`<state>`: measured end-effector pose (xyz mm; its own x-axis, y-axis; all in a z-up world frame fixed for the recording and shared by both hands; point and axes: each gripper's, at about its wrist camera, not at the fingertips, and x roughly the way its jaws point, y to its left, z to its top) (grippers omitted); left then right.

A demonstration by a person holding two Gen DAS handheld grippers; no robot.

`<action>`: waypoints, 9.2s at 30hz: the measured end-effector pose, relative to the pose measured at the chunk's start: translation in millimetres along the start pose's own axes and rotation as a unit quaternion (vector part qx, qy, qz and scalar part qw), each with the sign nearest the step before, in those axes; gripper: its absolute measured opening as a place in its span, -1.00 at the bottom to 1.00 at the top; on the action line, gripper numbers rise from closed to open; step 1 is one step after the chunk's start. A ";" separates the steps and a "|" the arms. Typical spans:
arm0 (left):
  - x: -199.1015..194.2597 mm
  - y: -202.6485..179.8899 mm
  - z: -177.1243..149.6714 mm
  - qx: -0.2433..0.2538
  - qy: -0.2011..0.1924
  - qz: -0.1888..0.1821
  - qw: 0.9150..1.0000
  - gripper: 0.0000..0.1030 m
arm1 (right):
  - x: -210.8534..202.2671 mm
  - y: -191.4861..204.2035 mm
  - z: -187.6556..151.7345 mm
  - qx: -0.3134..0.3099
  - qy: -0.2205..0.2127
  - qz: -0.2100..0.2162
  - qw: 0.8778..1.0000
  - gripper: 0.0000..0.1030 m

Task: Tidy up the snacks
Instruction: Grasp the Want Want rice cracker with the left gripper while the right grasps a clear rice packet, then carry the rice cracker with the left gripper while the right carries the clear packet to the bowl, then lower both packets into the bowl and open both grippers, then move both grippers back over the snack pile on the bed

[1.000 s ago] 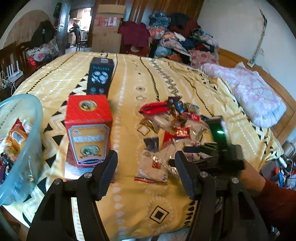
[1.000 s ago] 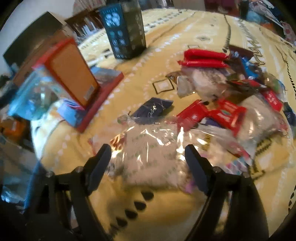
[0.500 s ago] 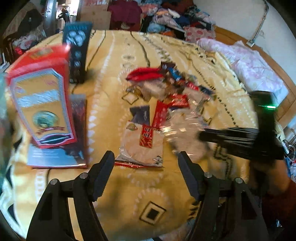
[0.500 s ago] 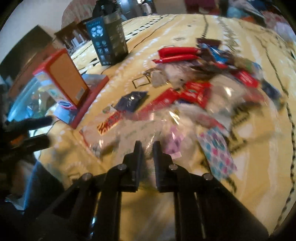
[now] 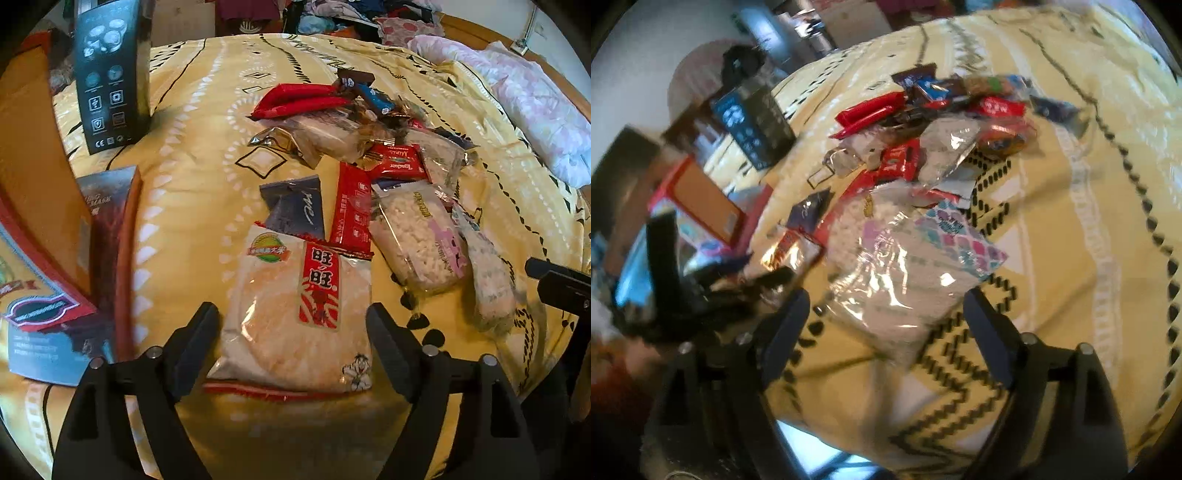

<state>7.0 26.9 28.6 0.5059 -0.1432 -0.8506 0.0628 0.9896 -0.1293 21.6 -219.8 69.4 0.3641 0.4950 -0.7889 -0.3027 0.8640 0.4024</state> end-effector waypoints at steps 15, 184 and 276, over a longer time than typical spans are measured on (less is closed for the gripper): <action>-3.0 5.0 -4.3 0.022 0.001 0.030 0.999 0.42 | 5.5 -9.5 -13.5 0.038 0.015 0.003 0.999 0.67; -260.3 328.7 -24.9 -0.300 -0.161 0.231 0.911 0.42 | 145.7 468.7 119.6 -0.324 0.127 0.194 0.917 -0.05; -19.1 9.2 7.3 -0.072 -0.038 -0.003 0.997 0.33 | 73.5 20.7 38.4 -0.090 -0.005 -0.015 0.996 0.43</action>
<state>4.2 38.8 47.4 0.5707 -0.1423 -0.8088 -0.0554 0.9760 -0.2107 76.0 -162.0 37.6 0.3842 0.4709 -0.7941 -0.4446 0.8482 0.2878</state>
